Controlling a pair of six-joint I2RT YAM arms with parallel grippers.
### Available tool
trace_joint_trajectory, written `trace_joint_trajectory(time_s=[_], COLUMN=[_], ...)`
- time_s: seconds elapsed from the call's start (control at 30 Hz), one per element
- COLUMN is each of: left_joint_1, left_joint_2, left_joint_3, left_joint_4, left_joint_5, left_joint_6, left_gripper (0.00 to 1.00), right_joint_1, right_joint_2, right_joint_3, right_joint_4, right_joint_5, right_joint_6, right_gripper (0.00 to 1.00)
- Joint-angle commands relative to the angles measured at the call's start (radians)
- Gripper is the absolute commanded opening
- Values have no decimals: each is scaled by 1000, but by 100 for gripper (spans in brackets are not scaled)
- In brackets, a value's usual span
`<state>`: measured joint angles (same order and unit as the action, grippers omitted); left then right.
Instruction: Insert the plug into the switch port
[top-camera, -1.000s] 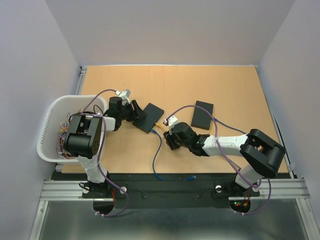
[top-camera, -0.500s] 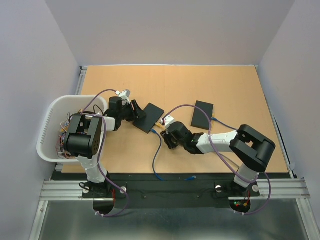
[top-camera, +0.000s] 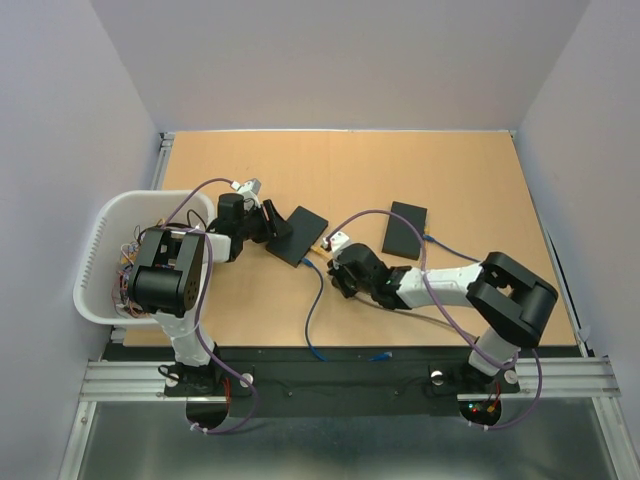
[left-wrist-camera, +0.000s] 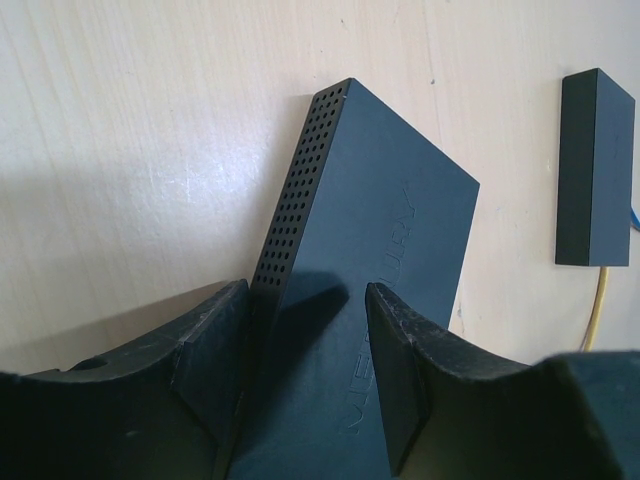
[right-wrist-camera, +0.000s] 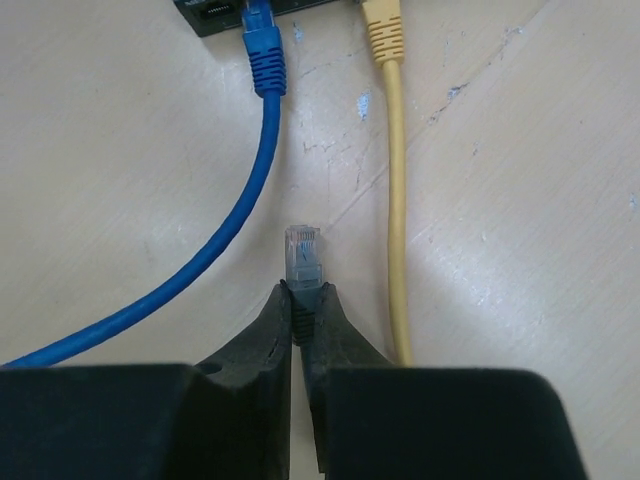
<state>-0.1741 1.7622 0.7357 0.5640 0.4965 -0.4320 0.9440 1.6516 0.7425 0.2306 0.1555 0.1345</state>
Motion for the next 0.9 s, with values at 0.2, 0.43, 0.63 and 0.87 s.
trace_joint_trajectory(time_s=[0.2, 0.43, 0.63, 0.87], left_joint_1=[-1, -80, -281, -304], left_joint_2=[-194, -395, -553, -578], left_joint_3=[-60, -156, -206, -314], left_joint_4=[80, 295, 446, 838], left_joint_5=[7, 125, 149, 277], left_joint_6=[-36, -94, -91, -293], left_gripper=[61, 61, 61, 61], right_joint_1=[-46, -258, -332, -340], right_joint_2=[-288, -335, -285, -250], right_joint_3=[-91, -134, -88, -46], right_joint_4=[93, 274, 525, 748], right_joint_5=[-276, -824, -1126, -1268], right_joint_6=[43, 204, 414, 583], right_gripper=[0, 0, 0, 0])
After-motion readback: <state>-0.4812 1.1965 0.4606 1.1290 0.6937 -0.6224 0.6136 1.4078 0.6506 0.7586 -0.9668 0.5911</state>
